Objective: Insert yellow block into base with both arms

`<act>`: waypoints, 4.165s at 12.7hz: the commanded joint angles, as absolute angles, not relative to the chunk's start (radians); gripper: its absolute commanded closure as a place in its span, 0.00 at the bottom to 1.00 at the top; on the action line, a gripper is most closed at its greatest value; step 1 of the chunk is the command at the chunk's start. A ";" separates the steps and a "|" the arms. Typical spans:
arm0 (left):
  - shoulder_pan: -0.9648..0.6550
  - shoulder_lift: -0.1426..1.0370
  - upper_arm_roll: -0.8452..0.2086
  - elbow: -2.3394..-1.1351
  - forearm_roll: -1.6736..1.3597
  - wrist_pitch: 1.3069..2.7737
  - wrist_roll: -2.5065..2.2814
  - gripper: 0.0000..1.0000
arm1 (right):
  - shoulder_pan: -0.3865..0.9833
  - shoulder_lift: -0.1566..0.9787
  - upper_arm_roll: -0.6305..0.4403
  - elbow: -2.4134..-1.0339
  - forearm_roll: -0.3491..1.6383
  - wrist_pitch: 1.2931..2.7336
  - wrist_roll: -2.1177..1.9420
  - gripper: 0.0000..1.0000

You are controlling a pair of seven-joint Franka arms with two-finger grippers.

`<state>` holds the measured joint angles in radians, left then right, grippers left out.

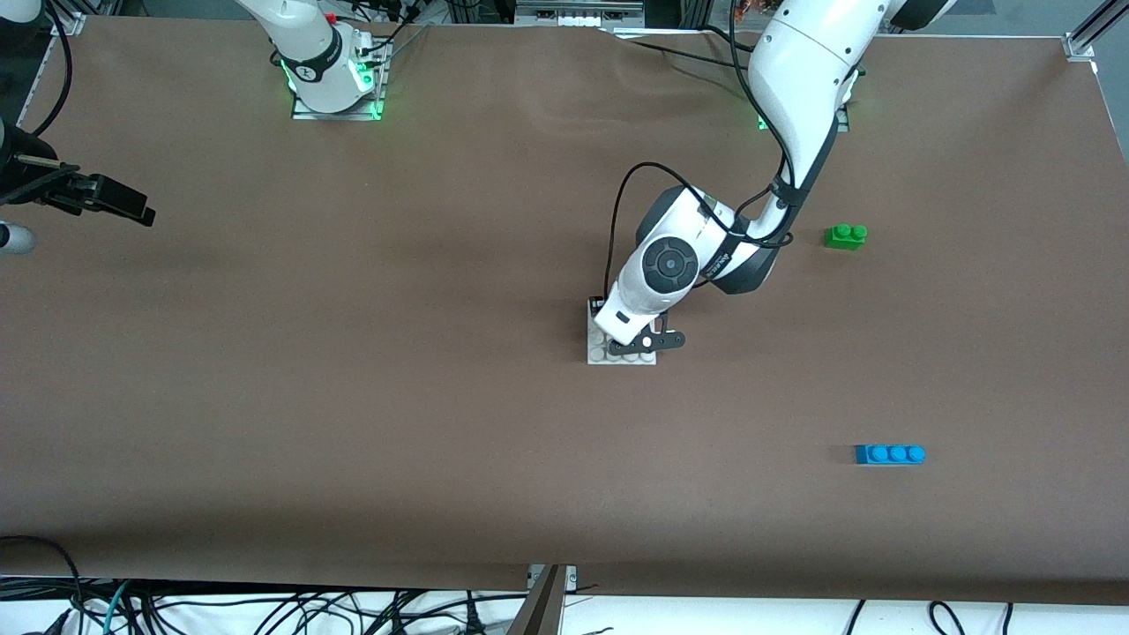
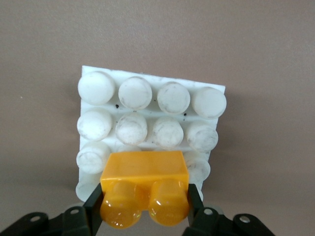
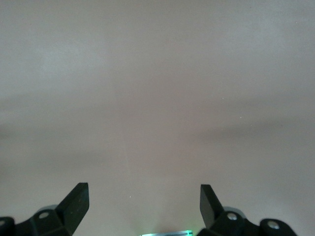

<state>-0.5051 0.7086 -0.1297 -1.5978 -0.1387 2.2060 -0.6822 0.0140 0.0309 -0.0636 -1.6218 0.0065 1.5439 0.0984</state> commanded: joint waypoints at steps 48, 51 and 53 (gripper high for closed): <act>-0.172 -0.054 0.104 -1.660 0.028 1.617 -0.072 0.00 | 0.005 0.028 -0.055 -1.618 0.011 1.534 0.087 0.00; -0.167 -0.052 0.107 -1.660 0.023 1.618 -0.069 0.00 | 0.005 0.028 -0.055 -1.618 0.011 1.534 0.087 0.00; -0.166 -0.052 0.109 -1.661 0.023 1.618 -0.069 0.00 | 0.005 0.028 -0.055 -1.618 0.011 1.534 0.087 0.00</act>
<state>-0.1677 -0.0594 0.1089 -1.6840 0.0119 1.6367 -0.0610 0.0140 0.0315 -0.0632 -1.6236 0.0065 1.5436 0.0983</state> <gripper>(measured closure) 0.000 0.000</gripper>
